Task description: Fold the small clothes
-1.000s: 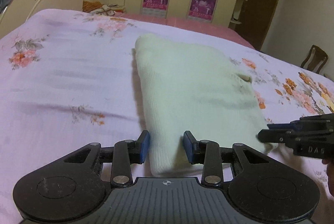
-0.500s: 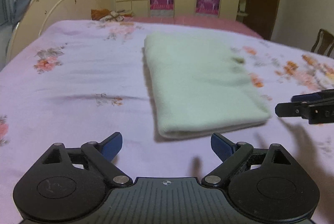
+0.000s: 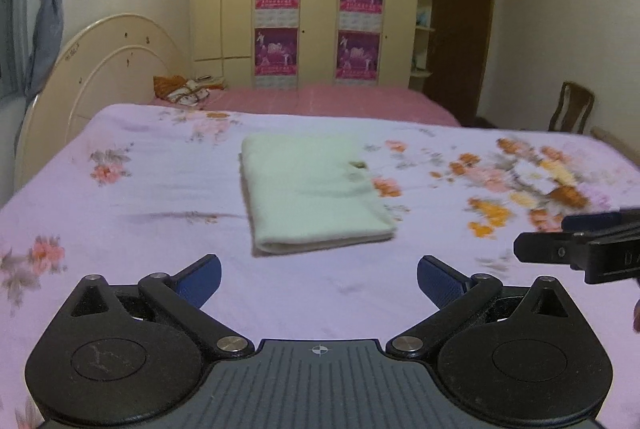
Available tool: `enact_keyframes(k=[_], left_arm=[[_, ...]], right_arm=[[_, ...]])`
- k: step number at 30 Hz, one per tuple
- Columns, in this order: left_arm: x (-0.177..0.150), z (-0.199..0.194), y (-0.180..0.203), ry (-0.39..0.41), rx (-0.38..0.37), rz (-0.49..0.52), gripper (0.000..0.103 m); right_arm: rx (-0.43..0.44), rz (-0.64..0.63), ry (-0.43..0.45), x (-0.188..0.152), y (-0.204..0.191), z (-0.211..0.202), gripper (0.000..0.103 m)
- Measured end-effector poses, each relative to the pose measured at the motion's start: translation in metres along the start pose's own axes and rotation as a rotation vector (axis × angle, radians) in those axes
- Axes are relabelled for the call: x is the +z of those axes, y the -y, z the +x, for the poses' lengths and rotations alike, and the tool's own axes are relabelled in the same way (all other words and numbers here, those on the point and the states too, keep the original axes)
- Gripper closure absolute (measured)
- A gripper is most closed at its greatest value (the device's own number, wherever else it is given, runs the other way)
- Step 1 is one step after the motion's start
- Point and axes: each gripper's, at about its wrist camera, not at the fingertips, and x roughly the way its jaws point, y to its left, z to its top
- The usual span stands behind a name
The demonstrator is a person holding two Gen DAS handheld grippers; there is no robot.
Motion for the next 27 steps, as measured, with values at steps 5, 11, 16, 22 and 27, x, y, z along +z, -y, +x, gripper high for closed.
enact_keyframes(k=[5, 11, 16, 22, 27], left_arm=[[-0.011, -0.037, 0.01, -0.006, -0.033, -0.016, 0.0], [-0.02, -0.065, 0.018, 0.012, -0.052, -0.003, 0.0], [-0.019, -0.075, 0.022, 0.028, -0.052, 0.009, 0.0], [-0.017, -0.08, 0.025, 0.048, -0.036, 0.003, 0.0], [-0.018, -0.079, 0.028, 0.044, -0.029, 0.009, 0.0]], right_arm=[[-0.033, 0.009, 0.046, -0.016, -0.01, -0.043, 0.001], [-0.086, -0.014, 0.086, -0.029, -0.018, -0.074, 0.001], [-0.091, -0.013, 0.115, -0.031, -0.023, -0.087, 0.001], [-0.095, -0.036, 0.131, -0.029, -0.027, -0.092, 0.001], [-0.097, -0.037, 0.129, -0.031, -0.025, -0.092, 0.001]])
